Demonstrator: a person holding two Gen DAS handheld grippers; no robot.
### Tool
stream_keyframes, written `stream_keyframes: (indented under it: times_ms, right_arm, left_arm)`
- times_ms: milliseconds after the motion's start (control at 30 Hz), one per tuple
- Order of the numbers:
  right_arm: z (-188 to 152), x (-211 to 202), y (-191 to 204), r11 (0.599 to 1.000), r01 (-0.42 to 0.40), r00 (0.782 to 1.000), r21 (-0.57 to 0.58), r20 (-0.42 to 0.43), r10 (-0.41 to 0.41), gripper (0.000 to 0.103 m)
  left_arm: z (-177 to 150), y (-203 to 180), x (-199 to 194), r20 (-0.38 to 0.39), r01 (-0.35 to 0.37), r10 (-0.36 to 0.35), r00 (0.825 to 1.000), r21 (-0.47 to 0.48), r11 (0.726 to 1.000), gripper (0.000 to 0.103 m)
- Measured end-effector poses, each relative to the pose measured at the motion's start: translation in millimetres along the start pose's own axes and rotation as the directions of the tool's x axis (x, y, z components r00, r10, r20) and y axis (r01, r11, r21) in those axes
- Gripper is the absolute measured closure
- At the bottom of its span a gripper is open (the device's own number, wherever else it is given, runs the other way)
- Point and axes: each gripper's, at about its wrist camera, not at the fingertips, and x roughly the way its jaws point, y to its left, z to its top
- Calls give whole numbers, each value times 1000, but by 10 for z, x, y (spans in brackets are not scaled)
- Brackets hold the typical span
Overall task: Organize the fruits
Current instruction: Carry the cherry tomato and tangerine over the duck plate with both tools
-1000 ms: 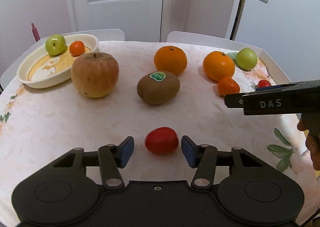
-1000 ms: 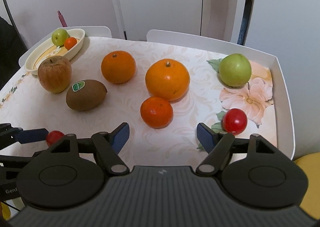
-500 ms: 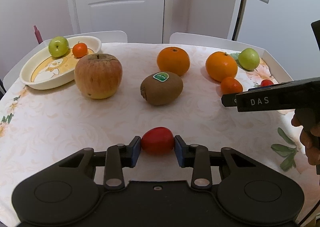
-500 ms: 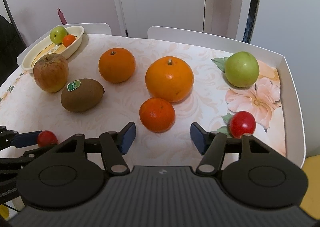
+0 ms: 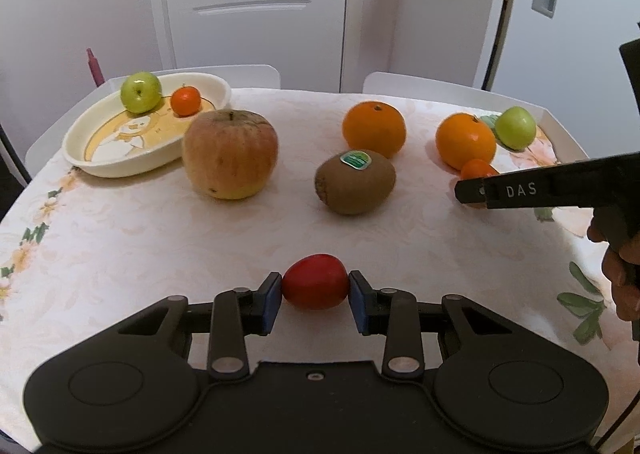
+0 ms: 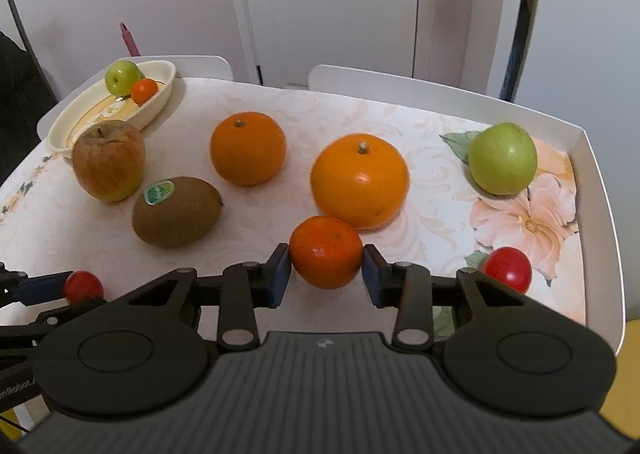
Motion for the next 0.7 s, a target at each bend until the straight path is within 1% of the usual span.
stream_keyframes:
  times_ms: [400, 700]
  right_arm:
    - [268, -223, 430, 998, -60, 997, -33, 49, 61, 50]
    - [631, -341, 845, 995, -87, 993, -45, 75, 90, 50]
  left_arm:
    - [164, 306, -269, 63, -44, 46, 997, -30, 999, 63]
    - [473, 729, -503, 117, -75, 81, 990, -59, 995, 64]
